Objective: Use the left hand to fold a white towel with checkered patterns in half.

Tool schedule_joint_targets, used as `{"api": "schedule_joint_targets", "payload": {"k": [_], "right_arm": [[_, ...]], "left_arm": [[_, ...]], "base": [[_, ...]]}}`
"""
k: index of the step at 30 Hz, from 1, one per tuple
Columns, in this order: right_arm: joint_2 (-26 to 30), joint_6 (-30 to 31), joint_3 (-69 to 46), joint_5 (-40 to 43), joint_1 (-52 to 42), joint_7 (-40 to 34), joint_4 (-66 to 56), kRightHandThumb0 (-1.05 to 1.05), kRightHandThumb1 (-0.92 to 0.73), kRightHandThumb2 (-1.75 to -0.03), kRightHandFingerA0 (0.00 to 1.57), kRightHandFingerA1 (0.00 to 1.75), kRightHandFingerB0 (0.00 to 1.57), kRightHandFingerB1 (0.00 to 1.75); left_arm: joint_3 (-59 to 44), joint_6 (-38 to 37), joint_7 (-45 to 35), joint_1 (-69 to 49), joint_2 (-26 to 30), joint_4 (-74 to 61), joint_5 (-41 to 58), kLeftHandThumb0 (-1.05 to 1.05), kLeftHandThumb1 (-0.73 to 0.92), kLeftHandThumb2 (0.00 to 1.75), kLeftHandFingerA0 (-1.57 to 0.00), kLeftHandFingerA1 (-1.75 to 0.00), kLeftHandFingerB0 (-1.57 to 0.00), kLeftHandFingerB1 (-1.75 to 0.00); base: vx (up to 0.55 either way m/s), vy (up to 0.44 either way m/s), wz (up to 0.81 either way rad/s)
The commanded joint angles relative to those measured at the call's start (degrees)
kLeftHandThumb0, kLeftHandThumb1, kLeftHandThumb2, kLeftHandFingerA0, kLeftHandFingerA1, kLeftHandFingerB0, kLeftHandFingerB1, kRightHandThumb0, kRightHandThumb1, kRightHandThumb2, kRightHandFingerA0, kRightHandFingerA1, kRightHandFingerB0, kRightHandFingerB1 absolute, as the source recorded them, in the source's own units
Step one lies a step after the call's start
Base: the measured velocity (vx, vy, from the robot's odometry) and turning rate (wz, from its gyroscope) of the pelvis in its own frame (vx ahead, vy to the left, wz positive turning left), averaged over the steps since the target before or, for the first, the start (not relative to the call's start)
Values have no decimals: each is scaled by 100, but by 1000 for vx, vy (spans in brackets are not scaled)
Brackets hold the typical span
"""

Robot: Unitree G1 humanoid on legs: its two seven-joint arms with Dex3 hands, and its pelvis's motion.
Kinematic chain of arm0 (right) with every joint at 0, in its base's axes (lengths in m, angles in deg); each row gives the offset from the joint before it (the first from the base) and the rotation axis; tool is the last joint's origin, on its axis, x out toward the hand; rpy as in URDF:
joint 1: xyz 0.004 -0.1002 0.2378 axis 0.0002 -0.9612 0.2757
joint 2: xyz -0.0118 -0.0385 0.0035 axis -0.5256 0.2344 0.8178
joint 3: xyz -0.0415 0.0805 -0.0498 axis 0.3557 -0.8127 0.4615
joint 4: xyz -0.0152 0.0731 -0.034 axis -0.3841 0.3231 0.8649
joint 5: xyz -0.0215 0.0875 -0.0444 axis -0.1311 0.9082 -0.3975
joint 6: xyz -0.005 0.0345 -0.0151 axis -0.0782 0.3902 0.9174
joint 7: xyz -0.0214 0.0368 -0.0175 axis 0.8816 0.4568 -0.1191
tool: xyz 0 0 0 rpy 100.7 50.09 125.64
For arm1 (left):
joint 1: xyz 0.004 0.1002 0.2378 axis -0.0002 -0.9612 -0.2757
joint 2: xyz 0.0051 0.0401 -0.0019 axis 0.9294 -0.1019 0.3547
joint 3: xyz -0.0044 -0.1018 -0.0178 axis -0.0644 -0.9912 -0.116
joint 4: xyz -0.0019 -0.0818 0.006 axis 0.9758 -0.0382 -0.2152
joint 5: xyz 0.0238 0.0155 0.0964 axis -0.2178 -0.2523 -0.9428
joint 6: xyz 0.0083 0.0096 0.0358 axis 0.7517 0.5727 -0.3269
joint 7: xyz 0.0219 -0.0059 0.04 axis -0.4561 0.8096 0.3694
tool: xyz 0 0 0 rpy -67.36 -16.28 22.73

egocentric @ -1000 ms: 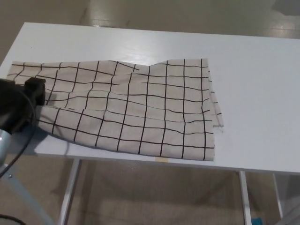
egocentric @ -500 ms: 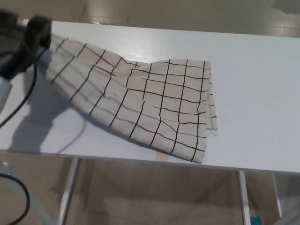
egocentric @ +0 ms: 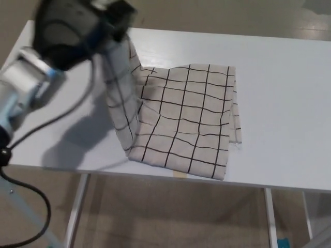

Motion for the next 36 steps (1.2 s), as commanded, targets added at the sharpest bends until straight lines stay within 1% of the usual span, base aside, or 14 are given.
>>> {"api": "schedule_joint_targets", "payload": {"k": [1,2,4,6,7,8,16,17,19,20,23,26,34,36], "right_arm": [[7,-86,-18,63,-115,24,-17,-50,-81,-64,27,35,35,33],[2,-82,-6,37,-129,-2,-10,-50,-81,-64,27,35,35,33],[-4,-65,6,7,-132,-41,-2,-50,-81,-64,28,36,35,33],[-27,-49,3,17,-96,-56,9,-50,-80,-64,28,36,35,33],[-36,-15,-3,55,-123,0,-8,-51,-80,-64,28,35,35,33],[-36,8,-1,65,-163,30,-28,-51,-80,-64,28,36,35,33],[-146,2,8,172,-347,193,-81,-52,-80,-64,28,36,35,33],[-152,5,27,146,-383,187,-109,-52,-80,-64,27,36,36,33],[-147,14,76,40,-468,124,-164,-52,-81,-64,28,35,36,33],[-136,36,108,-29,-493,79,-188,-52,-81,-64,27,34,36,33],[-101,84,158,-121,-487,48,-231,-58,-67,-90,21,45,29,46],[-84,53,170,-159,-411,13,-132,-53,-81,-64,25,33,37,34],[-201,119,244,-230,-235,-111,62,-59,-67,-91,22,46,31,47],[-261,101,198,-123,-133,-71,140,-54,-80,-64,27,36,40,35]], "left_arm": [[529,-25,-281,-103,-280,-653,-853,-25,41,78,-118,-140,-97,-111],[700,-65,-293,-146,-385,-691,-973,-26,51,55,-87,-174,-107,-68],[941,-141,-290,-187,-540,-688,-1124,-24,38,82,-122,-135,-98,-86],[1151,-206,-308,-201,-678,-639,-1210,-30,48,56,-93,-170,-103,-62],[1358,-194,-436,-294,-821,-673,-1303,-26,38,81,-126,-137,-99,-88],[1480,-178,-492,-368,-901,-695,-1352,-33,48,57,-91,-168,-106,-69],[2229,-218,-1026,-758,-1518,-547,-1616,-29,49,55,-89,-154,-98,-63],[2241,-221,-1317,-850,-1572,-580,-1512,-70,35,72,-67,-62,-56,-45],[2162,88,-2593,-1168,-1638,-965,-1248,-63,44,79,-42,-76,-36,-47],[2061,474,-3653,-1411,-1715,-1296,-958,-83,45,84,0,0,0,-14],[1802,1151,-5508,-1779,-1955,-1854,-234,-95,52,64,0,0,0,-3],[1701,1088,-5462,-1716,-1965,-1890,-183,-97,54,63,0,0,0,-8],[1297,1070,-5809,-1455,-1879,-2138,167,-95,59,61,0,0,0,-1],[1189,993,-5818,-1290,-1886,-2102,244,-95,60,61,0,0,0,0]], "base": [[0,0,0],[0,0,0],[0,0,0],[0,0,0],[0,0,0],[0,0,0],[0,0,0],[0,0,0],[0,0,0],[0,0,0],[0,0,0],[0,0,0],[0,0,0],[0,0,0]]}}
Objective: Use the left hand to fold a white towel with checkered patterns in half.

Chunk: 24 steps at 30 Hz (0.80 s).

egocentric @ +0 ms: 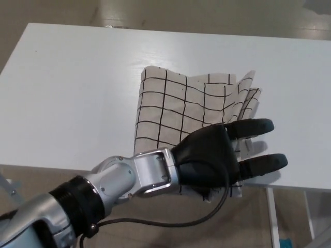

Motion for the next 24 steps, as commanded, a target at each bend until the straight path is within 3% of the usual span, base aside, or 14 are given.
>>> {"api": "schedule_joint_targets", "payload": {"k": [1,8,9,10,11,12,15,16,17,18,24], "right_arm": [[-172,95,115,-80,110,-136,234,-54,-80,-64,27,36,40,35],[-177,8,144,-47,-103,-80,235,-53,-81,-64,25,37,39,35],[-177,9,142,-9,-128,-29,211,-58,-67,-92,19,48,32,48],[-178,10,141,4,-128,-15,209,-58,-67,-92,19,48,32,48],[-152,54,158,-26,-43,-41,235,-53,-81,-64,24,37,40,35],[-135,82,167,-37,12,-42,245,-58,-66,-93,18,48,32,49],[-110,98,175,-55,98,-82,318,-59,-66,-93,19,48,32,49],[-118,103,161,-24,118,-60,319,-54,-81,-64,24,37,40,35],[-124,105,153,-2,133,-45,320,-54,-81,-64,24,37,40,35],[-130,120,143,27,155,-27,299,-59,-66,-94,17,47,33,50],[-95,117,199,-82,210,-122,259,-59,-66,-93,17,46,32,49]], "left_arm": [[-753,807,-3701,-237,-172,-831,1477,-95,60,61,0,0,0,0],[-1323,941,-3960,-163,-57,-1561,1979,-96,54,66,0,0,0,-2],[-1606,1014,-4085,-98,53,-1867,2201,-95,58,59,0,0,0,-3],[-1667,1030,-4116,-88,72,-1923,2237,-95,58,59,0,0,0,-3],[-1912,1021,-4148,91,182,-2024,2386,-96,54,64,0,0,0,-4],[-2027,1010,-4158,185,237,-2054,2437,-96,54,65,0,0,0,-4],[-2564,1046,-4315,365,546,-2539,2762,-100,54,69,0,0,0,-2],[-2692,1076,-4372,424,600,-2640,2894,-98,60,61,0,0,0,-5],[-2788,1094,-4430,455,624,-2710,2972,-98,60,61,0,0,0,-5],[-2983,1113,-4515,545,671,-2812,3201,-98,45,78,0,0,0,-4],[-3836,1284,-4849,824,886,-3173,4171,-102,46,79,0,0,0,-4]], "base": [[0,0,0],[0,0,0],[0,0,0],[0,0,0],[0,0,0],[0,0,0],[0,0,0],[0,0,0],[0,0,0],[0,0,0],[0,0,0]]}}
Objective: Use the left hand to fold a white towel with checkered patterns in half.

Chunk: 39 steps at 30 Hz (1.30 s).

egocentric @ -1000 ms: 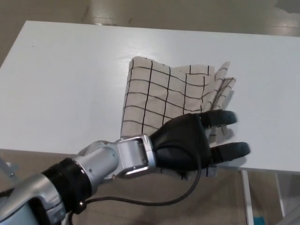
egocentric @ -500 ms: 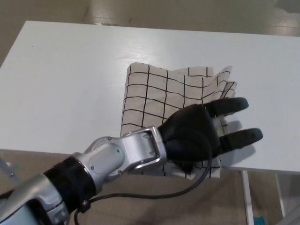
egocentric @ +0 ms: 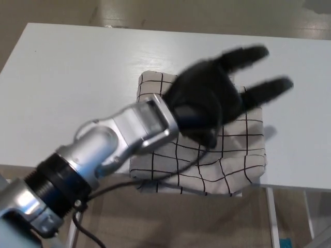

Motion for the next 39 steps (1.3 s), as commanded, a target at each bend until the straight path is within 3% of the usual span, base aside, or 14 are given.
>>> {"api": "schedule_joint_targets", "payload": {"k": [1,12,13,15,16,20,21,23,25,28,29,34,37,39], "right_arm": [[-44,106,68,-99,31,-135,126,-59,-66,-93,17,46,32,49],[50,73,23,12,-96,34,208,-61,-67,-94,20,47,34,50],[73,71,8,17,-101,23,216,-61,-67,-94,20,47,34,50],[91,58,-4,15,-107,4,246,-61,-67,-94,20,47,34,50],[118,44,-18,19,-132,0,272,-55,-81,-65,26,36,42,36],[125,62,-73,115,-188,100,307,-55,-81,-65,26,36,42,36],[104,81,-53,88,-255,70,286,-55,-81,-65,25,36,42,36],[107,76,-7,1,-373,-3,279,-60,-67,-94,19,46,33,50],[109,74,36,-77,-445,-71,283,-53,-81,-64,25,34,40,35],[86,20,61,-131,-495,-153,364,-59,-67,-93,19,46,33,50],[87,-9,65,-142,-499,-167,383,-52,-81,-64,27,35,40,36],[83,-115,51,-129,-562,-171,417,-52,-81,-64,28,37,41,36],[101,-99,37,-118,-569,-184,403,-52,-81,-64,28,36,41,36],[153,-46,38,-137,-507,-198,379,-52,-81,-64,28,36,41,36]], "left_arm": [[-1972,971,-2627,677,555,-1431,3097,-102,46,79,0,0,0,-4],[-3730,1532,-3329,-433,1438,-3086,4922,-97,61,61,0,0,0,-16],[-4361,1463,-3440,-1158,1694,-3576,5708,-84,46,90,0,0,0,-14],[-4672,1398,-3481,-1571,1773,-3817,6070,-83,46,90,0,-1,0,-16],[-4916,1352,-3511,-1955,1789,-4044,6343,-93,59,65,0,-10,0,-24],[-5780,904,-3645,-3526,1805,-4718,7350,-80,49,89,-3,-18,-4,-38],[-5957,725,-3642,-4314,1647,-4925,7928,-75,48,84,-35,-45,-31,-42],[-6262,556,-3809,-5409,1506,-5188,8644,-60,48,56,-75,-45,-66,-41],[-6431,446,-3992,-6092,1412,-5242,8929,-53,51,56,-71,-44,-64,-41],[-6722,463,-4611,-7292,1271,-5109,9488,-55,45,58,-73,-46,-64,-43],[-6796,483,-4853,-7622,1219,-5009,9607,-54,45,58,-73,-47,-65,-43],[-6934,397,-5373,-8503,1072,-4687,9767,-56,45,59,-74,-47,-66,-43],[-6998,196,-5744,-9193,824,-4062,9705,-60,45,83,-78,-62,-60,-53],[-6904,18,-5758,-9455,691,-3650,9543,-59,53,57,-78,-46,-72,-43]], "base": [[0,0,0],[0,0,0],[0,0,0],[0,0,0],[0,0,0],[0,0,0],[0,0,0],[0,0,0],[0,0,0],[0,0,0],[0,0,0],[0,0,0],[0,0,0],[0,0,0]]}}
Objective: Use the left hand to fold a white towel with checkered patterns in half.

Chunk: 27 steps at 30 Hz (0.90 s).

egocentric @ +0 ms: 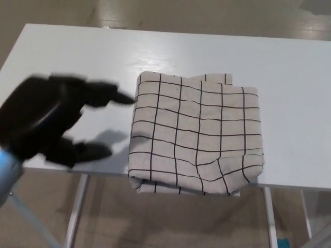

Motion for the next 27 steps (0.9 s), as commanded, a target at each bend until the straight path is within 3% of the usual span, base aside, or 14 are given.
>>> {"api": "schedule_joint_targets", "payload": {"k": [1,5,14,15,16,17,18,19,20,21,23,27], "right_arm": [[138,-43,1,-118,-433,-162,252,-52,-81,-64,28,37,41,36],[185,-34,21,-108,-503,-47,274,-52,-80,-64,28,37,41,36],[202,-5,14,-104,-472,-79,293,-52,-80,-64,28,37,42,36],[194,1,5,-80,-423,-61,253,-52,-80,-64,28,37,42,36],[190,1,9,-82,-400,-62,242,-52,-80,-64,28,37,42,36],[188,-2,19,-92,-383,-69,237,-52,-80,-64,28,37,42,36],[181,7,14,-73,-391,-45,239,-53,-80,-64,28,37,42,36],[152,43,-6,-11,-357,22,261,-53,-80,-64,28,37,42,36],[147,50,-8,-3,-344,30,268,-53,-80,-64,28,37,42,36],[142,54,-9,3,-337,35,272,-53,-80,-64,28,37,42,36],[133,51,-16,25,-296,60,284,-53,-80,-64,28,37,42,36],[172,53,12,-29,-304,32,236,-53,-80,-64,28,38,42,36]], "left_arm": [[-2664,-231,-3703,-5078,-409,-701,5964,-60,53,57,-79,-46,-73,-43],[-2507,-521,-3628,-5456,-511,-271,5655,-60,53,57,-80,-46,-73,-43],[-1484,-731,-3336,-4615,-515,1684,4374,-57,50,56,-80,-46,-71,-42],[-1272,-702,-3148,-4224,-647,2356,3993,-53,38,82,-74,-63,-50,-51],[-1172,-756,-2945,-4015,-756,2795,3726,-63,42,76,-59,-52,-45,-46],[-1092,-852,-2747,-3837,-860,3217,3489,-63,42,76,-59,-52,-45,-46],[-1005,-1050,-2253,-3675,-982,3672,3065,-63,51,56,-51,-39,-37,-33],[-837,-1462,-1135,-3232,-1226,4738,2181,-71,44,77,-42,-48,-29,-42],[-823,-1512,-1015,-3159,-1248,4887,2095,-71,44,77,-42,-48,-29,-42],[-803,-1546,-848,-3078,-1281,5059,1985,-74,53,57,-46,-37,-34,-31],[-756,-1287,-130,-2701,-1514,5598,1670,-76,53,58,-41,-35,-36,-32],[-792,-970,240,-2414,-1751,5896,1654,-77,54,58,-36,-34,-35,-32]], "base": [[0,0,0],[0,0,0],[0,0,0],[0,0,0],[0,0,0],[0,0,0],[0,0,0],[0,0,0],[0,0,0],[0,0,0],[0,0,0],[0,0,0]]}}
